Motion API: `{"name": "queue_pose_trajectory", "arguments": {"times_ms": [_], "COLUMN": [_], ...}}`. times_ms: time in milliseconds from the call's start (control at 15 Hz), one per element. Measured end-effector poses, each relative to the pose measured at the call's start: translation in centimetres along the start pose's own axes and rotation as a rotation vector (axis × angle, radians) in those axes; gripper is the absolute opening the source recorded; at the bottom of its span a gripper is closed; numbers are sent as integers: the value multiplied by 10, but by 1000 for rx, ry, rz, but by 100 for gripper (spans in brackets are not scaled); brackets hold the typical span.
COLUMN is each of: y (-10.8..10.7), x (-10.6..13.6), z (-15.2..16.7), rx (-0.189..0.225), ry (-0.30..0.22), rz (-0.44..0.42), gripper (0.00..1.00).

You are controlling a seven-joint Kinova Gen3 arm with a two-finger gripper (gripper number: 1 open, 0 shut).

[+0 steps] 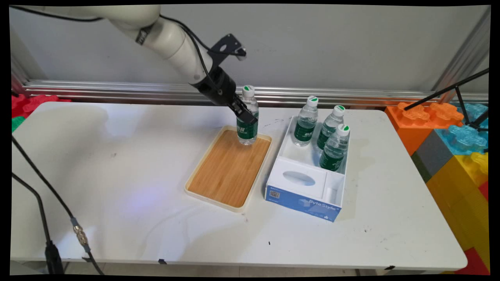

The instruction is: Place the picked object on the tray

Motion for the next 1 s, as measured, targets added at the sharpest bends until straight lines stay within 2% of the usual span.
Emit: {"name": "queue_pose_trajectory", "arguments": {"times_ms": [600,1000], "y": [-14,-20], "x": [-17,-23], "z": [45,58], "rx": [-28,-34], "ry": [20,30], "rz": [27,45], "gripper": [0,0]}}
